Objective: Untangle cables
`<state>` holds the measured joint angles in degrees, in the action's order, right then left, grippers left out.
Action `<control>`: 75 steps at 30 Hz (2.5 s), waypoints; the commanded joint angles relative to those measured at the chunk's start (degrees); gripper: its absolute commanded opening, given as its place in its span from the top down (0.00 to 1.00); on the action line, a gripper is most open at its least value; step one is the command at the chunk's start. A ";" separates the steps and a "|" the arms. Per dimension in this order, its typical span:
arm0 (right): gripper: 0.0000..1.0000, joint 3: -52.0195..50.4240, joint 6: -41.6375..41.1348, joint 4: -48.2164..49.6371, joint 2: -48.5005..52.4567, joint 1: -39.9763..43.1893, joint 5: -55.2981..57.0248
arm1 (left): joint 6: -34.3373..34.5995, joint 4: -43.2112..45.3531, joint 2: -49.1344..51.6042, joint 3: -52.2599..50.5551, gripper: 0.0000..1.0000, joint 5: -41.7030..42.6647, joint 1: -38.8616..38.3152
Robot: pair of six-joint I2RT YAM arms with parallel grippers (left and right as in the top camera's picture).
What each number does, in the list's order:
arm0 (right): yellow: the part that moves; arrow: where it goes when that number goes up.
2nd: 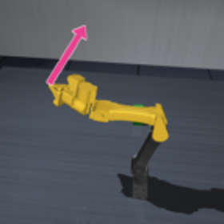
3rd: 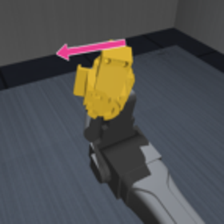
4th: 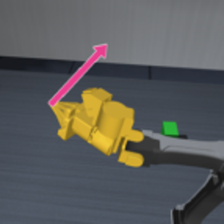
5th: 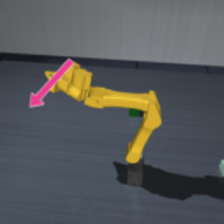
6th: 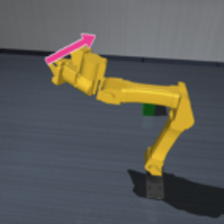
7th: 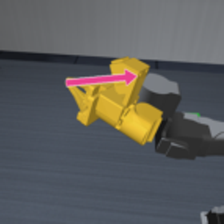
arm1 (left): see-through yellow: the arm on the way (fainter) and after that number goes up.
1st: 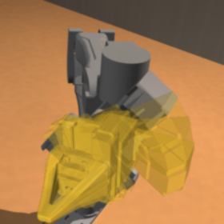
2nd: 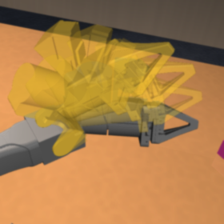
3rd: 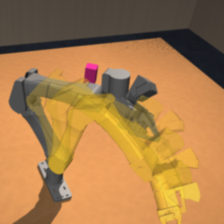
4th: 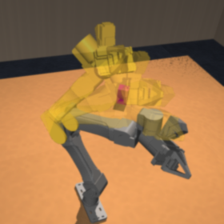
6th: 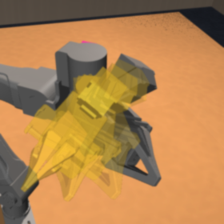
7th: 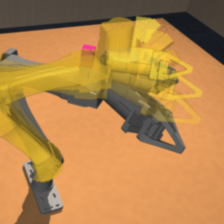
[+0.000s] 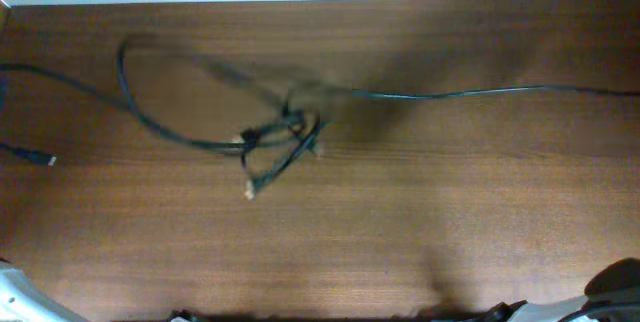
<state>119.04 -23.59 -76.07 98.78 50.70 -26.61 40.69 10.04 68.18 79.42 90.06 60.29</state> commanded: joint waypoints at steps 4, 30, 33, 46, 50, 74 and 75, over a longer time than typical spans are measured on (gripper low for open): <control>0.96 0.13 3.89 -1.27 -0.33 -18.45 9.99 | 0.90 0.31 -3.87 0.33 1.00 -0.26 -8.92; 0.96 0.17 2.91 -0.92 -2.97 -19.08 18.91 | 0.87 3.02 -3.82 0.33 1.00 -0.26 -7.13; 0.96 0.17 -0.90 -0.39 -2.97 -11.30 16.09 | 0.87 2.99 -2.19 0.33 1.00 -0.46 -1.75; 0.96 0.15 -13.53 -0.66 -1.01 27.82 -2.23 | 0.87 3.82 2.38 0.33 1.00 -1.07 7.34; 0.96 0.13 -10.32 -1.75 0.79 29.14 -7.72 | 2.21 3.54 2.36 0.33 1.00 -0.85 7.17; 0.96 0.11 8.79 -5.03 -8.31 -50.12 34.97 | -0.44 4.26 1.88 0.33 1.00 -3.74 -41.27; 0.94 0.11 8.76 -5.60 -8.31 -50.45 36.76 | -0.44 4.26 1.88 0.33 1.00 -3.72 -41.27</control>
<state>118.93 -16.03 -80.62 91.02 2.15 -2.92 41.43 14.17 70.89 79.37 87.70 19.20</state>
